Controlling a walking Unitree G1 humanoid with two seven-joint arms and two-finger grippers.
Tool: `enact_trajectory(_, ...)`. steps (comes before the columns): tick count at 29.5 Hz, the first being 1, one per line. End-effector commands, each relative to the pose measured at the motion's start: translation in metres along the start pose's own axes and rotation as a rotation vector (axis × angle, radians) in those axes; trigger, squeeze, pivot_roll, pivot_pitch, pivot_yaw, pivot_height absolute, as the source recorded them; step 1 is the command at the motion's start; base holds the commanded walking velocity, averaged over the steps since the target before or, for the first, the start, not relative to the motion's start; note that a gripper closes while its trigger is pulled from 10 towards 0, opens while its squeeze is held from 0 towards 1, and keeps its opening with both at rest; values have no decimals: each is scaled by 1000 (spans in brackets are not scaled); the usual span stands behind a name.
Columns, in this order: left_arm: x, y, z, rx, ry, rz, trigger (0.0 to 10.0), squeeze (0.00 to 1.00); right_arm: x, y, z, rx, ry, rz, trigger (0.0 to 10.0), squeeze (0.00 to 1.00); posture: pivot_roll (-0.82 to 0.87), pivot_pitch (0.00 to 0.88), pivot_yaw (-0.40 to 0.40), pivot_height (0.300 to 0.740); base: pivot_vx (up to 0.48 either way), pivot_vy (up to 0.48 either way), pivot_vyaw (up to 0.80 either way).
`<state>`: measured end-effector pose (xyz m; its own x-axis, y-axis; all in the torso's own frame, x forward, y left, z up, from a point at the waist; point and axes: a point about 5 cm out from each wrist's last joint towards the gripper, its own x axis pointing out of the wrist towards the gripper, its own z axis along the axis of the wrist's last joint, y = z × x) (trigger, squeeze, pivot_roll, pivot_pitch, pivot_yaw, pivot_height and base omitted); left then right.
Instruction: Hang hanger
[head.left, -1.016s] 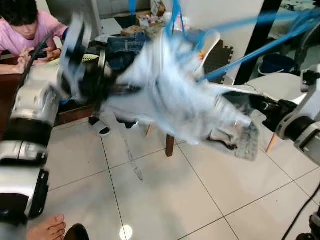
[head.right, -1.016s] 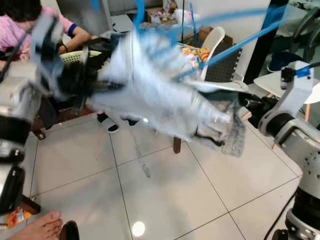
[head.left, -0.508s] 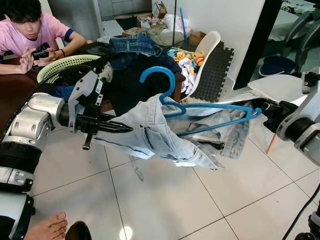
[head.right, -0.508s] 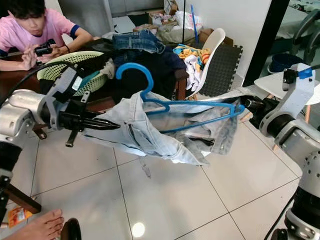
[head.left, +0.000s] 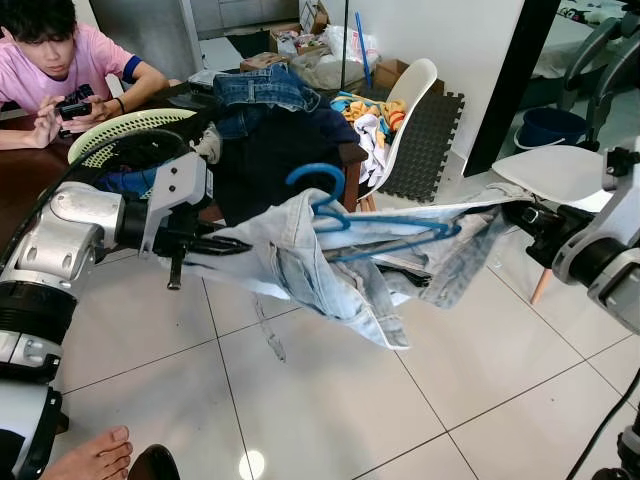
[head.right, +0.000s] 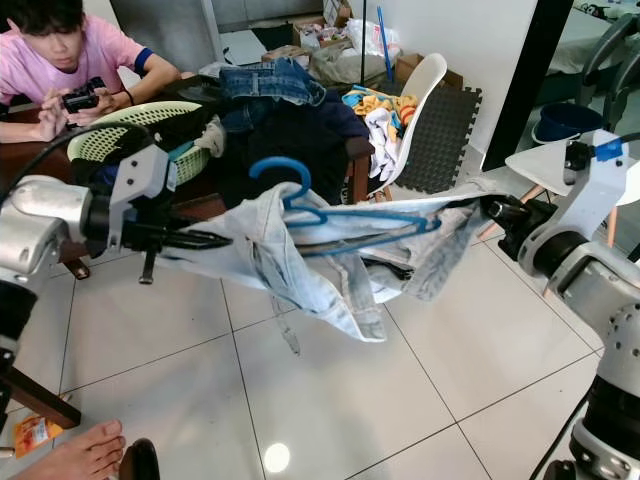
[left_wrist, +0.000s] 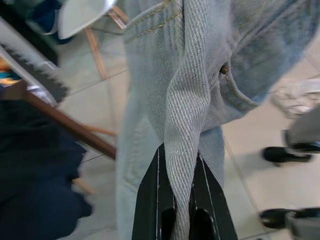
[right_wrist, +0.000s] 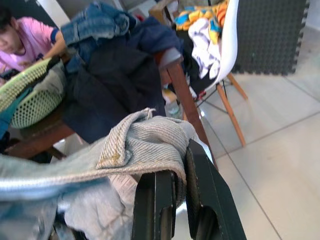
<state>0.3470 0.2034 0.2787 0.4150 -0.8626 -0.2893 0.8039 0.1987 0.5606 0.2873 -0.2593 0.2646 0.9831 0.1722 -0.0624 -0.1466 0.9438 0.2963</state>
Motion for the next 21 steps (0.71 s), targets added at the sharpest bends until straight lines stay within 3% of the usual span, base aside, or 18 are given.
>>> enact_trajectory(1,-11,8,1,13,22,76,784,0,-3,-1,0,-20,8,-13,0,0,-46,107,45,740,0,0,0)
enact_trajectory(5,-7,13,5,23,-13,152,0,0,-2,10,-13,-58,86,31,0,0,-47,107,43,740,0,0,0)
enact_trajectory(9,-3,13,3,33,11,170,0,0,-1,18,-15,-63,95,67,0,0,-47,106,42,740,0,0,0)
enact_trajectory(14,7,7,-4,24,49,164,0,0,0,27,-7,-65,65,102,0,0,-49,105,43,740,0,0,0)
enact_trajectory(17,27,-6,-17,-16,73,130,0,0,1,44,10,-87,-9,158,0,0,-54,103,41,740,0,0,0)
enact_trajectory(19,27,-6,-17,-16,73,130,0,0,1,44,10,-87,-9,158,0,0,-54,103,41,740,0,0,0)
enact_trajectory(21,39,-8,-26,-78,91,181,118,0,0,57,19,-115,-55,217,0,0,-56,100,42,740,0,0,0)
